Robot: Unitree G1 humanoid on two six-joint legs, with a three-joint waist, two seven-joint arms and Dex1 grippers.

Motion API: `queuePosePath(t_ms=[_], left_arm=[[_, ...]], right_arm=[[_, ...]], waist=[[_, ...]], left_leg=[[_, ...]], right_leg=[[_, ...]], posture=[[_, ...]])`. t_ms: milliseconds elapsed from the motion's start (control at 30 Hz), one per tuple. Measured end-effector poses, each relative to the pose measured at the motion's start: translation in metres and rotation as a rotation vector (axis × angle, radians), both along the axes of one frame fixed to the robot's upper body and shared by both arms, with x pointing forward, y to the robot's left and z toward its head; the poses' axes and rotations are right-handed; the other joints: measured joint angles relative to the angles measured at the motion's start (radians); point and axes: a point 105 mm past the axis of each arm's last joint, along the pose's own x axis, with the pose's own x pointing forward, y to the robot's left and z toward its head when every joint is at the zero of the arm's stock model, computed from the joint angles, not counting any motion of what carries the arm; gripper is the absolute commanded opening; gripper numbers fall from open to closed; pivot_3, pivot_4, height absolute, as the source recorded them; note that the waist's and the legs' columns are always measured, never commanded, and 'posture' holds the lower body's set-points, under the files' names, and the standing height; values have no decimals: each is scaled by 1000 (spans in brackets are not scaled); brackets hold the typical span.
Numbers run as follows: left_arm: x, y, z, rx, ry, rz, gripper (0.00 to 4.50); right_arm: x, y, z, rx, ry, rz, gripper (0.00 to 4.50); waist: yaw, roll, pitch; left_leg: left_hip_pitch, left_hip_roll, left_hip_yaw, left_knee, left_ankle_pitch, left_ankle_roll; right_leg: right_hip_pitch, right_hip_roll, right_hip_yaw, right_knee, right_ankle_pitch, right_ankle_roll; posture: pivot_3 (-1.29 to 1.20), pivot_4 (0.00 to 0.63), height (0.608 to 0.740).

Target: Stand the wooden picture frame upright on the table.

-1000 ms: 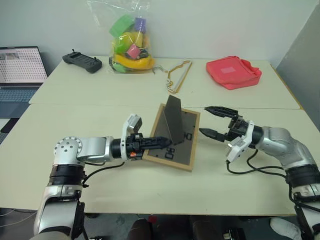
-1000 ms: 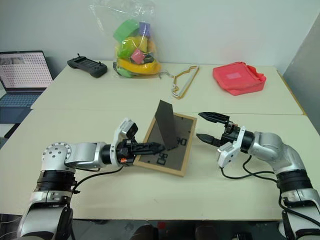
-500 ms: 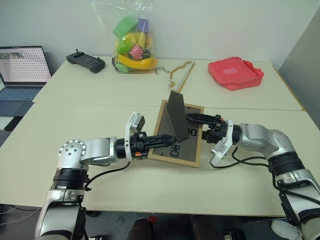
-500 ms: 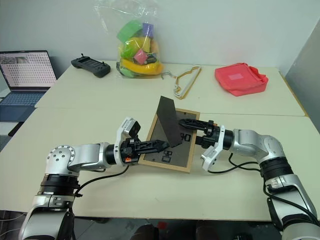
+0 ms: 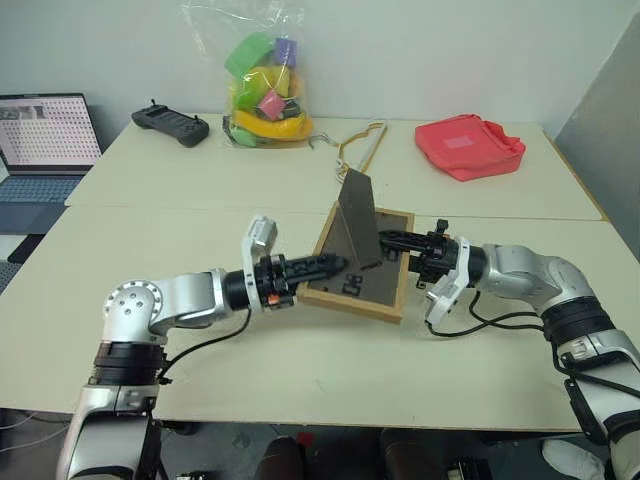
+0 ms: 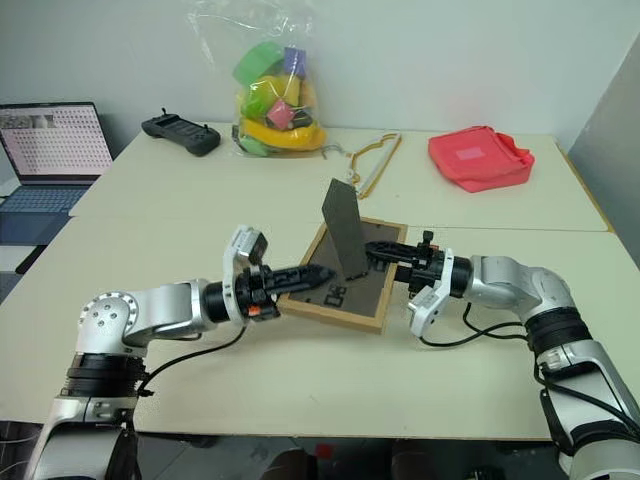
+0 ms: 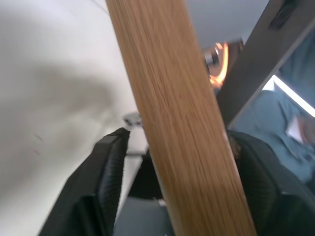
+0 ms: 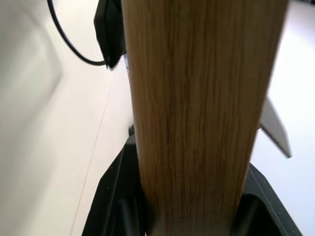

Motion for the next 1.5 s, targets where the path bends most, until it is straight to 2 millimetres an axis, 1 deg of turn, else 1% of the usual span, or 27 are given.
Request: queuePosePath(t_ms=[67, 100, 133, 167, 200, 233, 300, 333, 367, 400, 467, 533, 667, 733, 800, 867, 900, 933, 1067, 1167, 1200, 1233, 1267, 1333, 1433, 1500], left_arm=[[12, 22, 9, 64, -60, 111, 4371], [15, 31, 11, 110, -84, 150, 4500], [18, 38, 14, 145, -112, 186, 4500], [19, 42, 17, 179, -146, 205, 4500], [18, 42, 17, 234, -195, 214, 4500], [15, 40, 19, 313, -271, 222, 4500], [11, 34, 24, 384, -380, 227, 4500], [6, 25, 30, 445, -504, 230, 4500], [2, 22, 31, 511, -610, 250, 4500], [1, 22, 24, 558, -661, 271, 4500], [-4, 16, 6, 613, -735, 262, 4500], [-5, 16, -2, 642, -771, 258, 4500], [-8, 17, -4, 652, -837, 245, 4500], [-10, 17, -9, 660, -848, 232, 4500], [-12, 16, -15, 665, -846, 215, 4500], [-12, 14, -16, 660, -849, 210, 4500], [-12, 14, -17, 663, -853, 206, 4500], [-12, 13, -17, 660, -856, 202, 4500], [-12, 10, -18, 651, -862, 189, 4500], [-8, 9, -13, 640, -875, 191, 4500], [-5, 10, -12, 641, -878, 193, 4500], [-3, 11, -12, 643, -877, 196, 4500], [-1, 11, -11, 641, -877, 200, 4500], [6, 15, -9, 653, -876, 206, 4500], [16, 25, -7, 684, -855, 211, 4500], [22, 34, -3, 697, -845, 204, 4500]], right_arm=[[8, -3, 3, 60, 131, -63, 1303], [11, -4, 6, 103, 196, -81, 1303], [14, -6, 8, 139, 267, -99, 1303], [16, -7, 9, 166, 342, -110, 1303], [19, -6, 11, 203, 445, -118, 1303], [23, -3, 13, 272, 596, -115, 1303], [27, 4, 13, 339, 791, -96, 1303], [31, 9, 10, 400, 984, -85, 1303], [38, 12, 3, 456, 1182, -85, 1303], [45, 14, 2, 522, 1312, -74, 1303], [58, 9, -1, 624, 1542, -70, 1303], [62, 5, -8, 644, 1636, -82, 1303], [63, 11, -34, 654, 1822, -70, 1303], [63, 12, -44, 653, 1861, -62, 1303], [64, 11, -45, 660, 1858, -48, 1303], [65, 10, -47, 663, 1844, -52, 1303], [66, 9, -48, 653, 1824, -62, 2004], [66, 8, -50, 645, 1810, -78, 2058], [62, 2, -68, 618, 1804, -138, 3123], [60, -1, -72, 604, 1784, -158, 3803], [59, -3, -73, 600, 1776, -164, 4099], [58, -5, -74, 594, 1769, -174, 4260], [55, -10, -75, 581, 1753, -190, 4487], [48, -24, -80, 552, 1730, -233, 4487], [34, -57, -91, 488, 1676, -366, 4487], [23, -78, -88, 447, 1628, -433, 4487]], waist=[[-2, 0, 0], [-5, 0, 0], [-5, 0, 0], [-4, 0, 0], [-4, 0, 0], [-4, 0, 0], [-1, 0, 0], [3, 0, 0], [8, 0, 0], [8, 1, 1], [9, 2, 1], [11, 2, 1], [11, 2, 1], [10, 2, 1], [9, 2, 1], [9, 2, 1], [8, 2, 1], [8, 2, 1], [8, 2, 1], [9, 2, 1], [9, 2, 1], [8, 2, 1], [11, 2, 1], [15, 2, 1], [24, 2, 1], [26, 2, 1]], left_leg=[[-1, 2, -2, 0, 0, 0], [-1, 4, -3, -1, 0, 0], [-1, 6, -4, -1, 0, 0], [-1, 6, -5, -1, 0, 0], [-3, 8, -6, -1, 0, 0], [-3, 8, -7, -1, 0, 0], [-3, 8, -6, -1, 0, 0], [-3, 8, -7, -1, 0, 0], [-3, 4, -4, -1, 0, 0], [-2, 3, -2, -2, 0, 0], [-3, 3, 1, -2, 0, 0], [-4, 4, 0, -2, -2, 3], [-5, 4, 1, -3, -3, 5], [-6, 4, 2, -3, -3, 5], [-6, 4, 2, -3, -4, 7], [-6, 4, 2, -3, -4, 7], [-5, 4, 2, -3, -4, 7], [-5, 4, 1, -3, -4, 7], [-5, 4, 1, -3, -4, 7], [-5, 4, 1, -3, -4, 7], [-5, 4, 1, -3, -4, 7], [-5, 4, 1, -3, -4, 7], [-6, 4, 1, -3, -4, 7], [-6, 4, 0, -3, -4, 7], [-6, 4, 1, -3, -4, 7], [-6, 4, 1, -3, -4, 7]], right_leg=[[0, 0, 0, -1, 0, 0], [0, 0, 0, -1, 0, 0], [0, -1, 0, -1, 0, 0], [0, -2, -1, -2, 0, 0], [0, -2, -2, -3, 0, 0], [0, -2, -2, -3, 0, 0], [0, -3, -3, -3, 0, 0], [0, -2, -3, -3, 0, 0], [0, 0, -4, -4, 0, 0], [0, 0, -3, -4, 0, -1], [0, 1, -3, -4, 0, -1], [-1, 2, -5, -5, 0, -1], [-1, 2, -5, -7, 0, -1], [-1, 2, -4, -9, 0, -1], [-1, 2, -5, -9, 0, -1], [-1, 2, -5, -9, 0, -1], [-1, 2, -5, -8, 0, -1], [-1, 2, -5, -8, 1, -1], [-1, 2, -5, -8, 1, -1], [0, 2, -6, -8, 1, -1], [0, 2, -6, -8, 1, -1], [0, 2, -5, -8, 1, -1], [0, 2, -6, -8, 1, -1], [0, 2, -6, -9, 0, -1], [0, 2, -6, -9, 0, -1], [-1, 2, -6, -9, 0, -1]], posture=[[0, 150, 740], [0, 150, 740], [0, 150, 740], [0, 150, 740], [0, 150, 740], [0, 150, 740], [0, 150, 740], [0, 150, 740], [0, 150, 740], [0, 150, 740], [0, 150, 740], [0, 150, 740], [0, 150, 740], [0, 150, 740], [0, 150, 740], [0, 150, 740], [0, 150, 740], [0, 150, 740], [0, 150, 740], [0, 150, 740], [0, 150, 740], [0, 150, 740], [0, 150, 740], [0, 150, 740], [0, 150, 740], [0, 150, 740]])
